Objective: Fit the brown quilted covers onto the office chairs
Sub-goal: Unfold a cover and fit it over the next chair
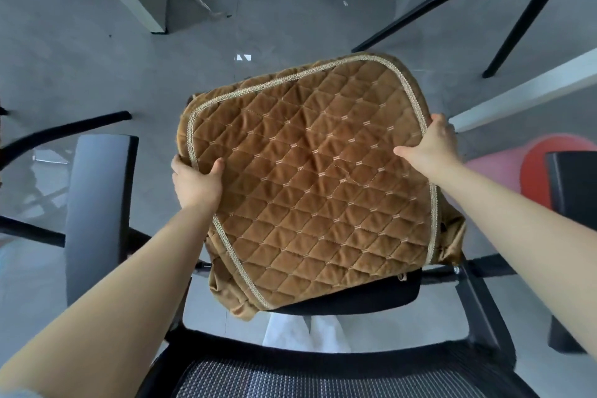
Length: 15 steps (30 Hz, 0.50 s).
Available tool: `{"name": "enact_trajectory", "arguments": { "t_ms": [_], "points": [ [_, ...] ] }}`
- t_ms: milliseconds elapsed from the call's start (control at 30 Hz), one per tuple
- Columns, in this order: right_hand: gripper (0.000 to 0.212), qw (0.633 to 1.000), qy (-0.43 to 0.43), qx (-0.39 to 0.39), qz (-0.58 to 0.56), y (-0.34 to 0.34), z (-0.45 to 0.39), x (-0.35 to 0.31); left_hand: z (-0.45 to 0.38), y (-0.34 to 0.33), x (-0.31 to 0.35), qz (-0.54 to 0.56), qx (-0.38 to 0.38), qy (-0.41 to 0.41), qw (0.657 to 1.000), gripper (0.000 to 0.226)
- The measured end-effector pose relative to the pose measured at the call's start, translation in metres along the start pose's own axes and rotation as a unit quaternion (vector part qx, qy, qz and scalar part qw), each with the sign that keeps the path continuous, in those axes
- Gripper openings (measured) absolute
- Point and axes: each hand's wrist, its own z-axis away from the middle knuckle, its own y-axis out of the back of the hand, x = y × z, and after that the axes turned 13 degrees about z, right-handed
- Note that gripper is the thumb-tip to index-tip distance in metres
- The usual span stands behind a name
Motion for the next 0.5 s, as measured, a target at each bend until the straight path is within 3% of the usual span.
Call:
{"name": "enact_trajectory", "arguments": {
  "t_ms": [267, 500],
  "points": [
    [0.089, 0.998, -0.026, -0.011, -0.050, -0.013, 0.062, 0.055, 0.039, 0.009, -0.014, -0.034, -0.036, -0.033, 0.998, 0.083],
    [0.085, 0.998, -0.046, -0.021, -0.021, -0.030, 0.099, 0.082, 0.068, 0.015, -0.033, -0.164, -0.063, -0.104, 0.979, 0.077]
  ]
}}
